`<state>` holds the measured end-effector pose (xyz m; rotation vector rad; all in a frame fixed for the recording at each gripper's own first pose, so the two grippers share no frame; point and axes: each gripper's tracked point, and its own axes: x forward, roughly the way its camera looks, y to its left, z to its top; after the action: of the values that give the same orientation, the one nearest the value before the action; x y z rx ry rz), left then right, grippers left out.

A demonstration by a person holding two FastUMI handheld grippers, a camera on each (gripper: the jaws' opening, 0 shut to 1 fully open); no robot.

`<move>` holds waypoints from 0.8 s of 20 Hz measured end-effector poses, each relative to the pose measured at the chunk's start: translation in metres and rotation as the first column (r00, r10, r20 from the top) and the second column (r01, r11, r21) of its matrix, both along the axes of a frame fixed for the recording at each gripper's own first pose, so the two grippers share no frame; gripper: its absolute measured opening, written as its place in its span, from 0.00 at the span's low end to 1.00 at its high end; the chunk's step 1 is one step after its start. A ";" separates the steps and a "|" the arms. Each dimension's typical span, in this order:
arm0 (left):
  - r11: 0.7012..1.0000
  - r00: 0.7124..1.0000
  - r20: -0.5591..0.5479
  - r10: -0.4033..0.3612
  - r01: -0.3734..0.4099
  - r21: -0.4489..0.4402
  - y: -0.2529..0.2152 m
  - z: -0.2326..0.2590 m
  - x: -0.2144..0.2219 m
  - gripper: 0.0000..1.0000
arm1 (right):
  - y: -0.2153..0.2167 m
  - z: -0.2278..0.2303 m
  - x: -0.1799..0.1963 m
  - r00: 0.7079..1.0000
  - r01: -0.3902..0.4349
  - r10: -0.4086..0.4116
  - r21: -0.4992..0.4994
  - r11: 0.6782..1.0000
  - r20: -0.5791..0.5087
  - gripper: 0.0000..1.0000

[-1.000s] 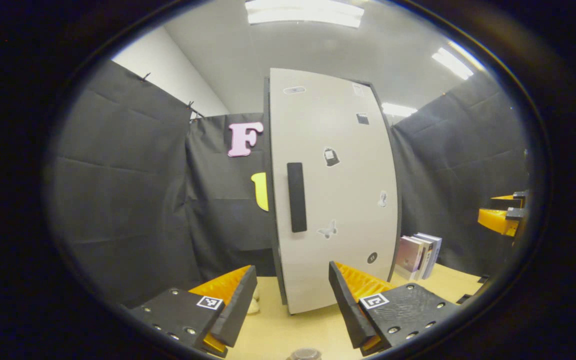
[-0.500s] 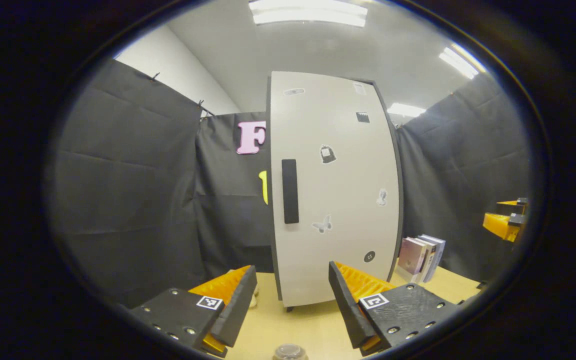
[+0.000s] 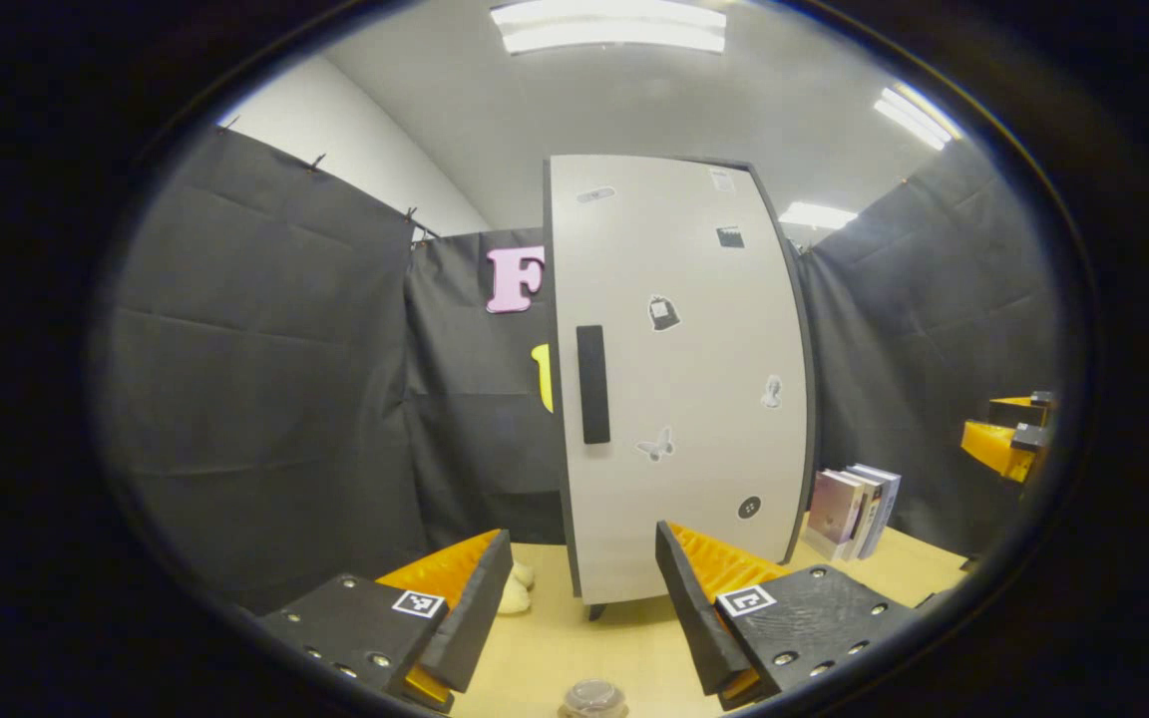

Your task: Open the cabinet door with the right hand, grasp the bottle in the cabinet with the left hand and place it on the coaster, then close the cabinet door with the right hand.

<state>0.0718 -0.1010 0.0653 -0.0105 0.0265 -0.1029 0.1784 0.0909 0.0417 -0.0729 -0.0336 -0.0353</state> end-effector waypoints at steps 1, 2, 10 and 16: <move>1.000 1.000 0.001 0.006 -0.006 0.002 0.002 0.000 -0.001 0.88 | 0.001 0.002 0.001 1.000 0.000 0.000 0.005 1.000 0.009 0.94; 1.000 1.000 0.004 0.012 -0.012 0.005 0.003 0.001 -0.002 0.83 | 0.002 0.004 0.001 1.000 -0.002 0.002 0.007 1.000 0.013 0.94; 1.000 1.000 0.013 0.009 -0.009 0.001 0.004 0.002 -0.004 0.83 | -0.002 0.004 0.000 1.000 0.025 -0.026 0.028 0.999 0.016 0.94; 1.000 0.999 0.039 0.009 -0.010 0.022 0.006 0.010 -0.005 0.79 | -0.006 0.014 -0.007 0.997 0.049 -0.050 0.025 0.998 0.051 0.94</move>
<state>0.0670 -0.0952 0.0753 0.0139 -0.0116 -0.0934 0.1717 0.0849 0.0556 -0.0491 -0.0825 -0.0872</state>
